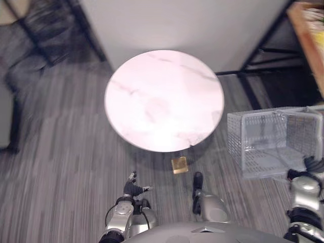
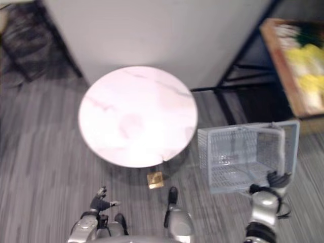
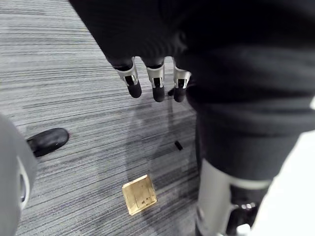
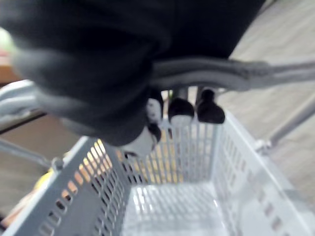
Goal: Pick vegetable in the basket
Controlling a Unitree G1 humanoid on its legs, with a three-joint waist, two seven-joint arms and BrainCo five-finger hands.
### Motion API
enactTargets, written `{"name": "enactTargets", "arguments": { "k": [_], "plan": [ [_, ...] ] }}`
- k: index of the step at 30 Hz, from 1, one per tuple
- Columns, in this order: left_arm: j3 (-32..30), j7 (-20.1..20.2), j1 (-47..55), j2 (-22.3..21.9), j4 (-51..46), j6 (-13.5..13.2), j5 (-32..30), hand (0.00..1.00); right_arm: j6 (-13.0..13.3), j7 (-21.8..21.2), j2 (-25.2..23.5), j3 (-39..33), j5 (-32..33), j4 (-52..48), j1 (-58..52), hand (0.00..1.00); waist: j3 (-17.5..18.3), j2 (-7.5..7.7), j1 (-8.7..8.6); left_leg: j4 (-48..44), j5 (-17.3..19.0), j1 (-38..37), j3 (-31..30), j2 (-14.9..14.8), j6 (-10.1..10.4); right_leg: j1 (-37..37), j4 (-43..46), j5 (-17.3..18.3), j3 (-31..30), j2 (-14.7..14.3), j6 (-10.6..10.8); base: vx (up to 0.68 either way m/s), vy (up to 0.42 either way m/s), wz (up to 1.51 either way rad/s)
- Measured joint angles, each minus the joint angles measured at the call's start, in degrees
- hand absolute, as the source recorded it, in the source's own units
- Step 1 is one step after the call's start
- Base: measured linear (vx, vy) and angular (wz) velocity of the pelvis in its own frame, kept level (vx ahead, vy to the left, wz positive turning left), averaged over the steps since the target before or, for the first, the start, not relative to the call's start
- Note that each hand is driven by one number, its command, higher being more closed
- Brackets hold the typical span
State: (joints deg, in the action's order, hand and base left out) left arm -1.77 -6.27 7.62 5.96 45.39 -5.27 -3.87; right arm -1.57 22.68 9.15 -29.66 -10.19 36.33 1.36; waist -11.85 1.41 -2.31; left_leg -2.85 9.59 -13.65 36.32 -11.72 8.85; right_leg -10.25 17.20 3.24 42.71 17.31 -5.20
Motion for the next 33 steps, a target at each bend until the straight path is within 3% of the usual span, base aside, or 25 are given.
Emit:
{"name": "enactTargets", "arguments": {
  "k": [2,3,5,7,9,10,11,13,14,16,18,19,21,22,23,24,25,26,27,28,29,30,31,32,33],
  "plan": [
    [-1.4,-0.2,0.5,-0.2,1.5,0.0,0.5,0.0,-0.1,-1.2,-0.3,2.8,0.0,5.6,0.2,1.0,0.6,-1.13,0.39,-1.5,0.8,-3.1,8.0,-0.4,0.9,0.4,4.9,2.0,8.2,2.1,-1.2,0.17,-0.036,-2.1],
    [-1.9,-0.3,0.4,-0.3,2.2,0.0,0.5,0.0,-0.2,-1.7,-0.5,3.5,0.0,6.9,0.1,1.0,0.7,-1.48,0.27,-1.9,0.7,-3.8,10.0,-0.6,0.9,0.2,5.6,2.6,8.9,1.9,-0.6,0.2,-0.109,-1.88],
    [-5.3,-0.4,-1.6,-0.9,4.8,0.1,0.2,0.0,-0.5,-3.7,-2.7,3.5,-0.1,8.2,-2.0,1.0,1.3,-2.89,-0.67,-4.8,-1.0,-5.2,16.1,-2.6,2.5,-3.0,6.0,4.0,3.0,-2.5,-1.0,0.28,-0.224,-1.58],
    [-7.5,-0.4,-2.1,-1.3,6.2,0.1,-1.2,0.0,-0.5,-4.4,-4.4,3.1,0.1,8.5,-3.6,1.0,1.3,-2.64,-1.47,-12.6,-3.7,-6.2,18.6,-5.4,2.8,-3.2,5.5,5.5,-1.7,-5.6,-1.1,0.33,-0.259,-1.64],
    [-7.9,-0.5,-1.6,-1.7,7.7,0.0,-2.6,0.0,-0.5,-4.5,-4.7,3.2,0.3,8.8,-6.3,1.0,1.5,-2.62,-1.2,-27.5,-9.0,-5.0,15.9,-11.3,2.0,-1.2,1.5,5.4,-8.1,-10.1,-1.7,0.3,-0.186,-1.84],
    [-9.0,-0.5,-1.3,-2.5,9.1,0.0,-3.5,0.0,-0.4,-4.6,-4.8,3.6,0.3,9.4,-7.1,1.0,1.5,-2.66,-1.15,-38.6,-6.6,-1.4,9.7,-13.6,-1.4,0.0,-1.7,4.9,-13.2,-13.8,-3.1,0.29,-0.137,-2.21],
    [-10.3,-0.6,-1.2,-3.0,10.5,0.0,-4.0,0.0,-0.1,-4.7,-4.0,5.1,0.2,11.1,-6.9,1.0,1.5,-2.76,-0.4,-45.5,-2.0,3.2,0.8,-11.8,-3.5,1.1,-3.7,4.4,-18.2,-16.4,-4.2,0.28,-0.13,-2.49],
    [-12.8,-1.5,-0.5,-2.3,10.1,-0.1,-3.7,0.0,0.1,-5.6,-2.9,8.2,-0.3,14.6,-6.1,1.0,1.0,-2.37,1.98,-48.3,2.5,9.3,-13.1,-5.5,-3.2,4.3,-6.4,3.8,-27.6,-20.7,-4.8,0.29,-0.041,-2.84],
    [-12.9,-1.7,0.5,-2.2,10.4,0.0,-3.6,0.0,0.0,-6.6,-2.5,9.4,-0.8,16.5,-5.4,1.0,0.5,-1.57,2.84,-48.2,4.2,12.5,-17.6,-3.2,-4.0,7.1,-8.1,3.5,-32.5,-22.7,-4.1,0.35,0.035,-2.72],
    [-13.6,-2.1,1.3,-2.4,10.2,-0.4,-3.4,0.0,-0.1,-7.7,-2.2,10.9,-2.7,18.1,-5.7,1.0,0.3,-1.56,3.81,-45.2,5.9,17.1,-22.1,-1.5,-4.0,9.4,-9.2,3.5,-37.8,-23.7,-3.6,0.25,0.082,-1.98],
    [-13.5,-2.9,0.6,-2.9,10.0,-0.4,-3.5,0.0,-0.9,-8.7,-1.2,12.7,-5.3,18.9,-5.8,1.0,0.4,-1.99,4.7,-32.0,6.0,22.9,-26.7,1.3,-3.3,11.3,-10.5,3.8,-44.3,-23.8,-2.8,0.25,0.143,-1.69],
    [-13.4,-2.9,0.3,-3.1,9.9,-0.4,-3.5,0.0,-1.0,-8.8,-1.2,12.7,-5.6,18.9,-5.9,1.0,0.3,-2.22,4.93,-27.6,5.5,24.1,-27.3,2.1,-2.9,11.8,-11.1,3.8,-45.6,-23.6,-2.8,0.3,0.189,-1.2],
    [-12.5,-2.9,0.2,-3.1,9.8,-0.6,-3.5,0.0,-1.3,-8.9,-0.9,12.6,-6.0,18.9,-6.2,1.0,-0.1,-3.05,5.04,-11.5,-0.7,26.3,-25.4,3.9,-2.6,15.6,-13.9,4.7,-48.3,-23.1,-2.3,0.33,0.217,-0.72],
    [-12.1,-2.9,0.2,-3.3,9.8,-0.6,-3.6,0.0,-1.4,-8.9,-0.8,12.4,-6.1,18.9,-6.3,1.0,-0.1,-3.55,5.05,-8.2,-2.8,26.6,-23.6,3.7,-2.7,16.7,-14.9,5.1,-48.7,-23.2,-2.1,0.35,0.231,-0.56],
    [-11.4,-2.9,-0.3,-3.3,9.8,-0.6,-3.5,0.0,-1.5,-8.9,-0.7,12.4,-6.7,19.3,-6.3,1.0,-0.2,-3.57,5.43,-6.8,-7.6,26.8,-21.5,3.6,-3.7,18.3,-15.4,6.2,-50.2,-23.2,-1.5,0.52,0.298,-0.65],
    [-11.3,-2.9,0.1,-3.1,9.9,-0.6,-3.6,0.0,-1.5,-9.0,-0.9,12.8,-7.1,19.8,-6.4,1.0,0.3,-3.15,6.49,-6.5,-11.3,25.5,-20.8,4.1,-6.2,19.3,-14.8,7.8,-51.9,-22.3,-1.1,0.45,0.257,-0.61],
    [-11.1,-2.8,0.4,-3.0,9.9,-0.6,-3.6,0.0,-1.5,-9.1,-1.0,13.0,-7.2,19.9,-6.4,1.0,0.9,-2.8,6.54,-6.7,-11.9,25.3,-20.8,5.0,-8.0,19.2,-13.7,9.1,-52.2,-21.4,-0.2,0.51,0.261,-0.39],
    [-11.1,-2.8,0.5,-2.1,9.9,-0.5,-3.5,0.0,-1.2,-9.3,-1.2,13.3,-7.8,20.2,-6.8,1.0,1.9,-0.58,6.35,-6.8,-9.8,25.0,-19.5,7.2,-10.0,17.4,-9.2,11.7,-52.2,-19.1,2.0,0.43,0.182,-0.21],
    [-11.2,-2.8,0.4,-2.1,9.9,-0.5,-3.5,0.0,-0.9,-9.4,-1.2,13.2,-8.2,20.7,-6.8,1.0,2.1,-0.02,6.37,-6.7,-9.4,24.4,-18.7,7.8,-10.6,16.3,-6.2,12.5,-52.2,-18.6,3.4,0.55,0.223,-0.3],
    [-11.1,-2.8,0.4,-2.0,10.0,-0.5,-3.5,0.0,-0.5,-9.4,-1.1,13.0,-8.7,21.1,-6.6,1.0,2.1,0.21,6.67,-6.4,-8.4,22.2,-17.6,8.6,-10.9,14.4,0.7,12.8,-51.5,-18.0,7.2,0.65,0.257,-0.2],
    [-11.0,-2.8,0.7,-1.9,10.2,-0.4,-3.5,0.0,-0.5,-9.4,-1.3,12.6,-9.2,21.4,-6.0,1.0,2.1,0.17,6.38,-5.6,-6.5,18.9,-17.8,9.1,-10.9,12.4,10.1,12.1,-50.2,-17.9,14.1,0.52,0.219,-0.06],
    [-10.6,-2.8,0.7,-1.7,10.3,-0.4,-3.5,0.0,-0.5,-9.4,-1.4,12.3,-9.2,21.6,-6.1,1.0,2.1,0.19,6.23,-5.2,-5.4,17.0,-18.2,9.3,-10.9,11.1,15.5,10.5,-49.1,-17.7,17.8,0.58,0.239,0.22],
    [-9.2,-2.8,0.6,-1.1,10.3,-0.3,-3.6,0.0,-0.5,-9.4,-1.8,12.1,-9.2,21.7,-6.3,1.0,1.9,0.27,5.67,-5.1,-3.1,13.8,-19.4,9.5,-10.9,7.9,25.9,6.6,-46.6,-17.0,19.8,0.46,0.116,0.45],
    [-8.0,-2.7,0.7,-0.1,10.3,-0.2,-3.6,0.0,-0.5,-9.4,-2.0,12.0,-9.1,22.0,-6.3,1.0,1.8,0.64,5.04,-5.3,-0.8,11.0,-20.5,10.0,-11.0,4.6,35.2,6.7,-42.2,-14.5,19.6,0.46,0.069,0.54],
    [-7.7,-2.7,0.6,0.1,10.4,-0.1,-3.6,0.0,-0.5,-9.3,-1.9,12.0,-9.1,21.9,-6.2,1.0,1.9,0.96,4.76,-5.3,0.1,9.6,-21.3,10.3,-11.0,3.3,38.3,7.2,-39.9,-12.7,18.8,0.46,-0.006,0.67]
  ]
}}
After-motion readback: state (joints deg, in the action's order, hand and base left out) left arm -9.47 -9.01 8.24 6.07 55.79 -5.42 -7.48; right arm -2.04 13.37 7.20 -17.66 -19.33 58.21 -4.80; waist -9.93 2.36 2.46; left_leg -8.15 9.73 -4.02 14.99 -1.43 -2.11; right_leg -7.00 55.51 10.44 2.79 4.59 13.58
